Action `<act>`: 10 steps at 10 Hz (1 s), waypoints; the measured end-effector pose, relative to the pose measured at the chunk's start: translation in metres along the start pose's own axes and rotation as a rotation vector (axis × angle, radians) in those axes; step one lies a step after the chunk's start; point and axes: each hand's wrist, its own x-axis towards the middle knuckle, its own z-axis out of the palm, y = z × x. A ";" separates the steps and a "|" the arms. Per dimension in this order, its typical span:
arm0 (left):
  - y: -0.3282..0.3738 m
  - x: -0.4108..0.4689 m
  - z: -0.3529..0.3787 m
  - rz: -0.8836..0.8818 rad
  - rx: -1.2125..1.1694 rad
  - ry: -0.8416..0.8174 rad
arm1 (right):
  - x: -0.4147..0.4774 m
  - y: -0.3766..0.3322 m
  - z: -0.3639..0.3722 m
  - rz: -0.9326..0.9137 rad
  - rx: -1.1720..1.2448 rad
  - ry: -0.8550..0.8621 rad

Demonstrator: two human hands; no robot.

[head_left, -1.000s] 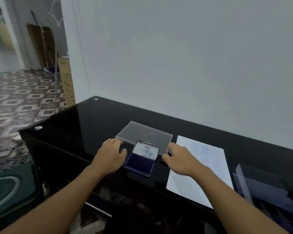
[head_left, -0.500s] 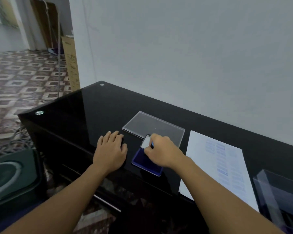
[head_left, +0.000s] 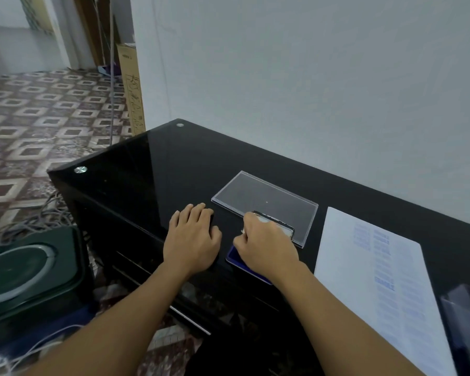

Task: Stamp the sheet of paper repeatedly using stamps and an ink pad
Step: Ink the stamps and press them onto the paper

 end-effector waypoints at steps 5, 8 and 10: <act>0.001 0.001 0.000 -0.015 0.025 0.010 | 0.013 0.003 0.000 0.013 0.066 -0.037; 0.002 0.000 -0.001 -0.010 0.038 0.018 | 0.002 0.002 0.005 -0.017 -0.006 0.007; 0.001 0.000 -0.001 -0.014 0.030 0.012 | 0.005 0.001 0.006 -0.001 0.004 0.011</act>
